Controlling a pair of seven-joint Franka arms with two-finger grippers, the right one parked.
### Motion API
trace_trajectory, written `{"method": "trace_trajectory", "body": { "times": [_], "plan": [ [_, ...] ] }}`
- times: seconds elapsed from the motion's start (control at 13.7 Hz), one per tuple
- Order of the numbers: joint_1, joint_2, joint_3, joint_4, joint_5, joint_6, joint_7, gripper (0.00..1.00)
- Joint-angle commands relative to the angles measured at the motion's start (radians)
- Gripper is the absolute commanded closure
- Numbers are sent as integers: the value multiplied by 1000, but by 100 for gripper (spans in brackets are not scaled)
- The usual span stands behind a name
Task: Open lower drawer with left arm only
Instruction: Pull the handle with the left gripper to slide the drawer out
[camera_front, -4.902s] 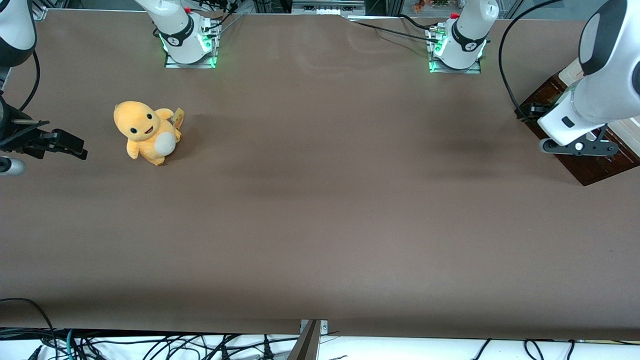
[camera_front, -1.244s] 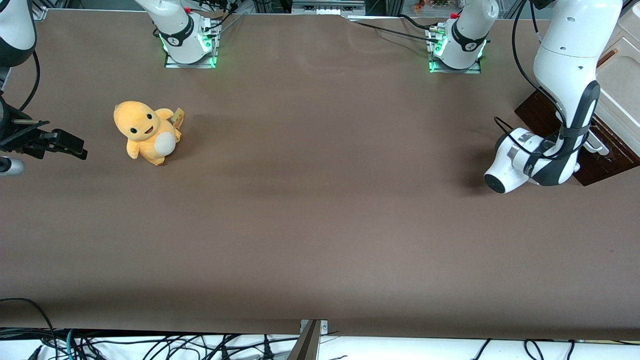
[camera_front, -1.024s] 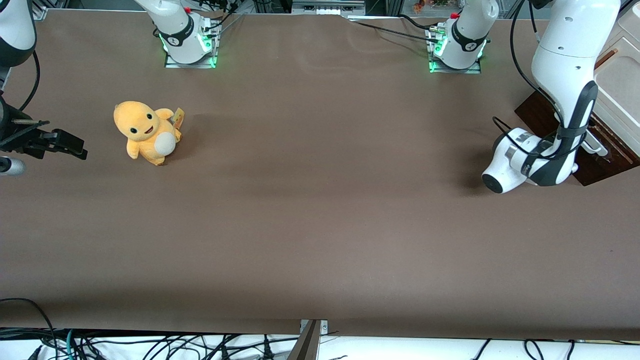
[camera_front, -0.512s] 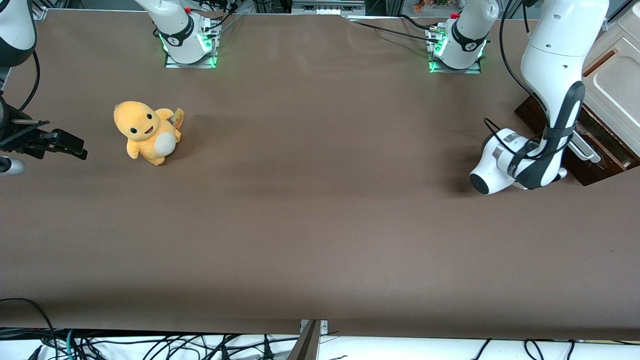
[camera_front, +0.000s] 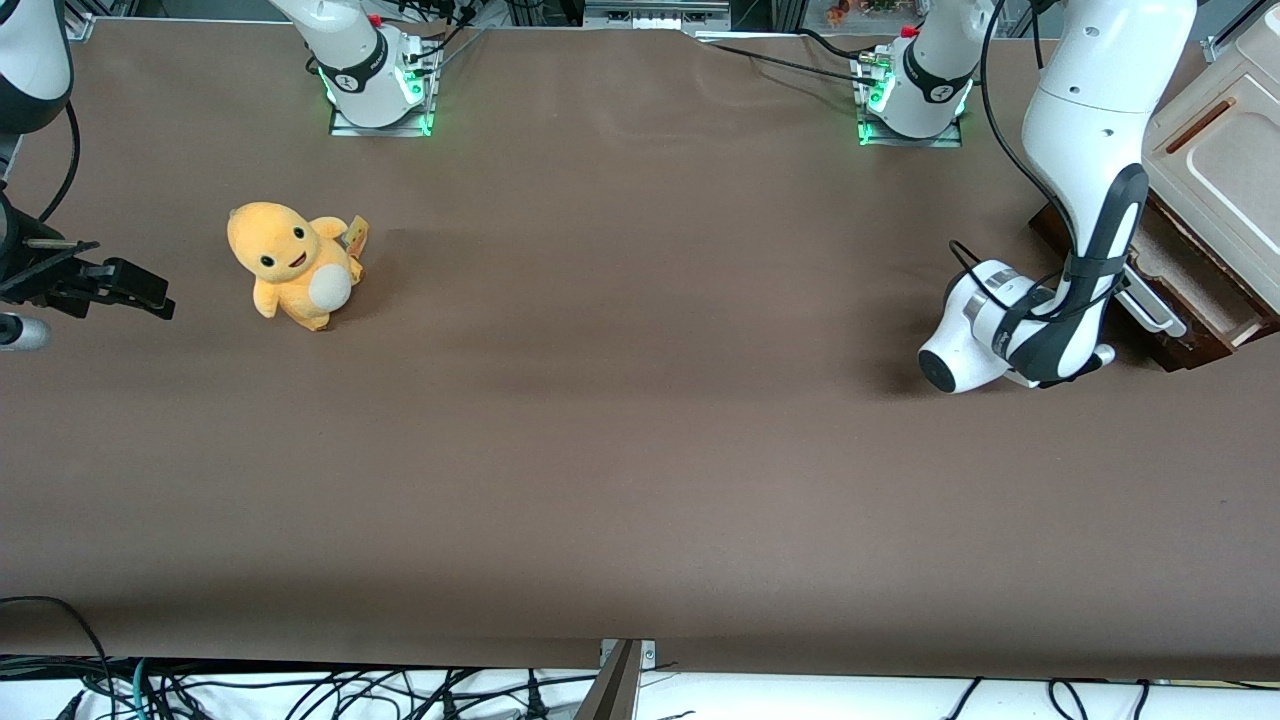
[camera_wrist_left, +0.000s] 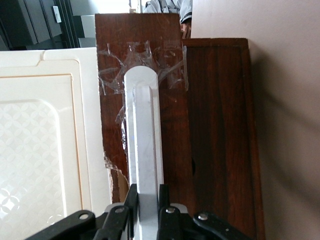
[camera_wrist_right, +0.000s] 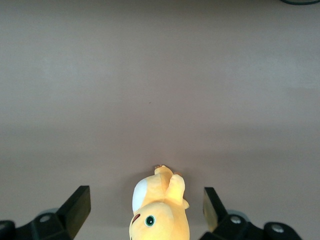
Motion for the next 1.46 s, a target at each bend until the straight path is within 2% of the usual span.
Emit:
{"method": "trace_trajectory", "body": {
  "times": [0.0, 0.73, 0.8, 0.88, 0.95, 1.39],
  "plan": [
    [-20, 30, 5, 58, -15, -54, 28, 100],
    [-55, 50, 5, 86, -79, -57, 28, 100],
    [-55, 50, 5, 86, -79, -57, 28, 95],
    [-54, 50, 5, 86, -79, -57, 28, 44],
    [-45, 50, 5, 86, -78, -55, 30, 0],
    [-43, 34, 2, 92, -96, -49, 48, 0]
  ]
}}
